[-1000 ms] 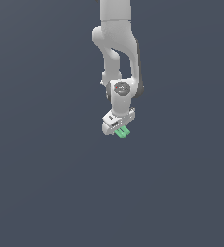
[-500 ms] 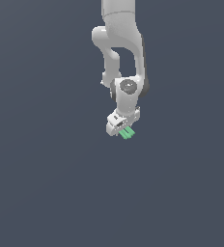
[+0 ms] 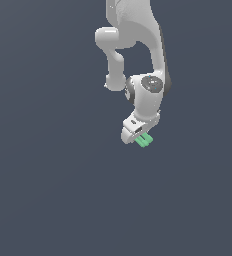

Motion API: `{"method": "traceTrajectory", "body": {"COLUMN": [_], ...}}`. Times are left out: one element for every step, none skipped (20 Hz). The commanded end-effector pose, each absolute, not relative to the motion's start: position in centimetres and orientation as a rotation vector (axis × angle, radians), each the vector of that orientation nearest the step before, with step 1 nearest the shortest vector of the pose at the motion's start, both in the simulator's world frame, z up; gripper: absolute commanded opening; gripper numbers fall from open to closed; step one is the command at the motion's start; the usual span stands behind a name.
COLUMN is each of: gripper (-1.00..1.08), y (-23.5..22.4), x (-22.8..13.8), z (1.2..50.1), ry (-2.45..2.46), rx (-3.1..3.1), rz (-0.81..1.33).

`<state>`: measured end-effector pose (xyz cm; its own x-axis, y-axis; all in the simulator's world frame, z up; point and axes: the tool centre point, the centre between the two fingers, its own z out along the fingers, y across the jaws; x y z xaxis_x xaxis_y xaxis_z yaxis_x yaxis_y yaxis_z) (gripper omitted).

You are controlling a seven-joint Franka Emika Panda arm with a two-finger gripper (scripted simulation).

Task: Pick up the object and move it to a goal position.

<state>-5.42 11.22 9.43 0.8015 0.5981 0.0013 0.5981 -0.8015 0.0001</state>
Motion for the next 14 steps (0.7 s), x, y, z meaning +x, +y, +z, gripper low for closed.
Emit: {"method": "traceTrajectory", "body": {"gripper": [-1.00,-1.00,-1.00,-1.00,-1.00,-1.00,-1.00,-1.00,-1.00,-1.00,-1.00,-1.00,-1.00,-1.00], "y": [12.7,13.2,13.8,14.3,14.8,15.2,15.6,16.0,16.4,16.7,17.0,17.3,17.6,17.8], "x": [-4.0,-3.4,-2.9,-2.4,-1.8,-1.4,-0.9,-0.5,-0.1,0.3,0.6,0.9,1.2,1.5], "z": [11.0,11.6,12.2,12.7,13.3,13.8,14.2,14.7,15.0,15.4,15.7,16.0,16.2,16.5], "ry": [-0.989,-0.989,-0.989,-0.989,-0.989,-0.989,-0.989,-0.989,-0.989,-0.989,-0.989,-0.989,-0.989,-0.989], "rx": [-2.981,-2.981,-2.981,-2.981,-2.981,-2.981,-2.981,-2.981,-2.981,-2.981,-2.981,-2.981,-2.981,-2.981], "rz": [-0.001,-0.001,-0.001,-0.001,-0.001,-0.001,-0.001,-0.001,0.000,0.000,0.000,0.000,0.000,0.000]}}
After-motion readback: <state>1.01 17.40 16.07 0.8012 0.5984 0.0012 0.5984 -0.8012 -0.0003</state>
